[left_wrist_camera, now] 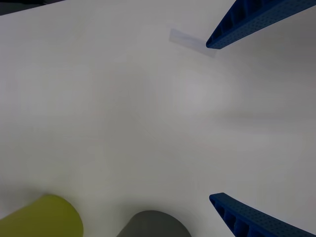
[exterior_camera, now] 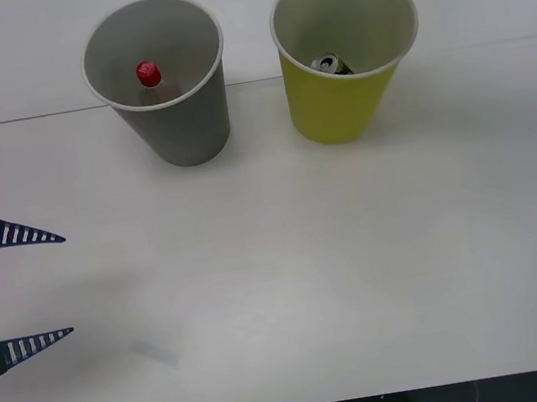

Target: Put the can into the green bin and the plastic bottle into the gray bin

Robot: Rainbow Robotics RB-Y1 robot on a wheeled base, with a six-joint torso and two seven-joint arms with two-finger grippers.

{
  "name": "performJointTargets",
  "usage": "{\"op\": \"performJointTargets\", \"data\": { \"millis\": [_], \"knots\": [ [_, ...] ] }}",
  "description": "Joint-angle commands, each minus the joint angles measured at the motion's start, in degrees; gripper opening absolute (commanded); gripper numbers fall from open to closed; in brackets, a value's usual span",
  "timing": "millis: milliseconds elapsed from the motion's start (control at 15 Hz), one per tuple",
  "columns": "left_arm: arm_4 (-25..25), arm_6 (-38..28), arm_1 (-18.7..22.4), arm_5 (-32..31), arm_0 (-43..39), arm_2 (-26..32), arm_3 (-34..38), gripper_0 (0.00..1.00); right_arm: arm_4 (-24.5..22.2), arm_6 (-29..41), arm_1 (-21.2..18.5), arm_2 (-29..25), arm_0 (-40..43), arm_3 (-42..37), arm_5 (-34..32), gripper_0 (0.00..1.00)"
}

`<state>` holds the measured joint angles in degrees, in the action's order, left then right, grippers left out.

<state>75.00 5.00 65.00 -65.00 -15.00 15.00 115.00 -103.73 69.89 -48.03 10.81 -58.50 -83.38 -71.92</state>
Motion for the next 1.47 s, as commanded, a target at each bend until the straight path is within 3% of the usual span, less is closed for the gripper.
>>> {"op": "performJointTargets", "data": {
  "millis": [67, 333, 533, 667, 1067, 1467],
  "knots": [
    [0.0, 0.0, 0.0, 0.0, 0.0, 0.0, 0.0, 1.0, 3.2, -2.2, -0.9, -0.1, 0.8, 0.0, 0.1, 1.0],
    [0.0, 0.0, 0.0, 0.0, 0.0, 0.0, 0.0, 1.0, 11.5, -6.8, -3.7, -0.3, 4.5, -1.6, 2.3, 1.0],
    [0.0, 0.0, 0.0, 0.0, 0.0, 0.0, 0.0, 1.0, 11.6, -8.5, -6.1, -1.5, 9.5, -9.3, 3.4, 1.0],
    [0.0, 0.0, 0.0, 0.0, 0.0, 0.0, 0.0, 1.0, 12.1, -14.3, -7.1, -3.3, 13.2, -13.4, 3.7, 1.0],
    [0.0, 0.0, 0.0, 0.0, 0.0, 0.0, 0.0, 1.0, 22.8, -31.9, -10.2, -7.9, 24.7, -18.3, 3.7, 1.0],
    [0.0, 0.0, 0.0, 0.0, 0.0, 0.0, 0.0, 1.0, 25.7, -45.5, -11.9, -12.8, 36.4, -23.1, 3.6, 1.0]
  ]
}}
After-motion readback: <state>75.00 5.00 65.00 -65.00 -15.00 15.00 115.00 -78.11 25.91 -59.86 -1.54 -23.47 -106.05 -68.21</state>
